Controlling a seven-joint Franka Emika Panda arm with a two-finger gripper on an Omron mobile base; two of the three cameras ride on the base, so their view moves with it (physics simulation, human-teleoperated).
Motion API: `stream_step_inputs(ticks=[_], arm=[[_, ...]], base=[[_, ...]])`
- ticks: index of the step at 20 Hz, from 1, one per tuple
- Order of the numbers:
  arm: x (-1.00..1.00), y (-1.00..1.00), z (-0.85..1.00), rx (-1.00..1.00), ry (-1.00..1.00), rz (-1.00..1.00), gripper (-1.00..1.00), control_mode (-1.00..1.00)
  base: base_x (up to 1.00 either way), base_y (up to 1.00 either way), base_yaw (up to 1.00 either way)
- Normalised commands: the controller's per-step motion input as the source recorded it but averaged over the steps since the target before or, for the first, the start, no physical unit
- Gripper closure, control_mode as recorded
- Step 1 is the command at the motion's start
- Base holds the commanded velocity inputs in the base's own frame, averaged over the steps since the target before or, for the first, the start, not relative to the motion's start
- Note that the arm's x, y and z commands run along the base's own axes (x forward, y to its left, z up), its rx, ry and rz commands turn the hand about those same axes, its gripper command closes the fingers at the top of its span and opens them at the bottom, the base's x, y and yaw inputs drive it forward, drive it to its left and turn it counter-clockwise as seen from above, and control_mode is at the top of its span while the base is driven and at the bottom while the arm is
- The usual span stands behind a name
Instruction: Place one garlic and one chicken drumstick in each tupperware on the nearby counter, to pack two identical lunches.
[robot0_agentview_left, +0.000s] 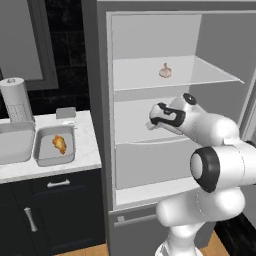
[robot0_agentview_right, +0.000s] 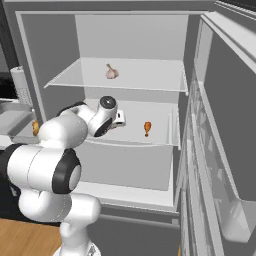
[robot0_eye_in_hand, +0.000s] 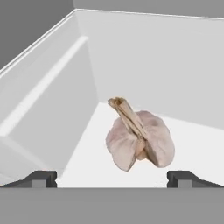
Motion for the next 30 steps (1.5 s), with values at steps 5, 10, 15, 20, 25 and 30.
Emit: stream_step_inputs(ticks=[5,10,15,20,25,30], arm=[[0.38,-0.03,0.01,0.00,0.04,0.01,-1.00,-1.00],[0.36,-0.11,0.04,0.00,0.00,0.00,-1.00,-1.00],[0.02,-0.09,-0.03,0.00,-0.06,0.00,-1.00,-1.00],[0.08,0.00,-0.33,0.00,-0.01,0.00,-1.00,-1.00],[0.14,0.03,-0.25,0.00,0.00,0.00,-1.00,-1.00],[0.01,0.06,-0.18,0.00,-0.01,0.00,-1.00,-1.00]], base=[[0.00,0.00,0.00],[0.00,0.00,0.00],[0.00,0.00,0.00],[0.00,0.00,0.00],[0.00,0.00,0.00],[0.00,0.00,0.00]])
